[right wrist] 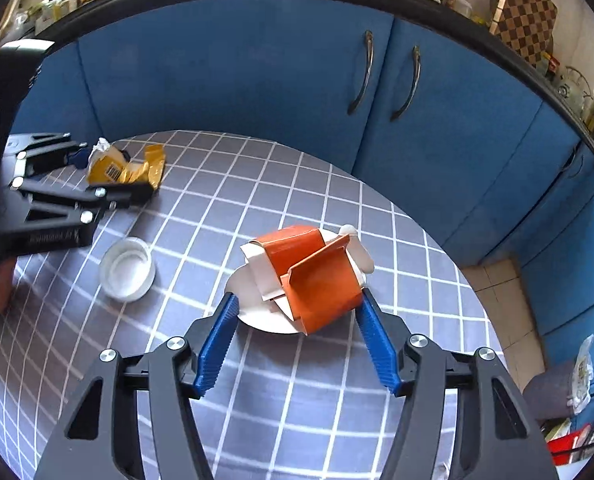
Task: Collect trash
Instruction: 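Close the left tool on the yellow wrapper while the right tool grasps the orange-and-white carton, then carry both items over the black bin and open the right tool to drop the carton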
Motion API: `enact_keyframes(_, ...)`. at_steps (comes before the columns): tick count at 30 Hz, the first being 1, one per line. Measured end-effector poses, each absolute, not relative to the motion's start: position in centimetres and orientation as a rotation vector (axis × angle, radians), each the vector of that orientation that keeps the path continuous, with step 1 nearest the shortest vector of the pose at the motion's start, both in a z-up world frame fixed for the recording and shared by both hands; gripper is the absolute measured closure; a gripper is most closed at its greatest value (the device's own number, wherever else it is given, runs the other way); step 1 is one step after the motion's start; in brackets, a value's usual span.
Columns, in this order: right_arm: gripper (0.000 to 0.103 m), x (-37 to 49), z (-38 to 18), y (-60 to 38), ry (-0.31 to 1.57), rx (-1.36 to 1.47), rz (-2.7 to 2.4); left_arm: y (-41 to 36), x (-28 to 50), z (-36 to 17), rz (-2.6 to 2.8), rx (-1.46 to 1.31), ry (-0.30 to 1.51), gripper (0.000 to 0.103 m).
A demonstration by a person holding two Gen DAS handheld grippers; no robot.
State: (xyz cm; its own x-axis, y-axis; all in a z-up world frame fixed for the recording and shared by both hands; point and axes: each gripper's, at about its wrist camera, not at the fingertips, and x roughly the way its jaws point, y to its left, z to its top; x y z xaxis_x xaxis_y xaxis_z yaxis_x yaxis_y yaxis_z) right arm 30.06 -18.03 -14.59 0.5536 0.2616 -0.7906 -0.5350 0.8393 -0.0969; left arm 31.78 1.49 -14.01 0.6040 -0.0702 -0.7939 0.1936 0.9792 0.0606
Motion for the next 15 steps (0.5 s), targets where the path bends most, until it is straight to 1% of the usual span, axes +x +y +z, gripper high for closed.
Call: enact_keyframes(15,0.044,24.3,-13.4,-21.5,0.847,-0.429,0.47,1.2,23.9,-12.1,-0.188,0.204,0.874,0.053)
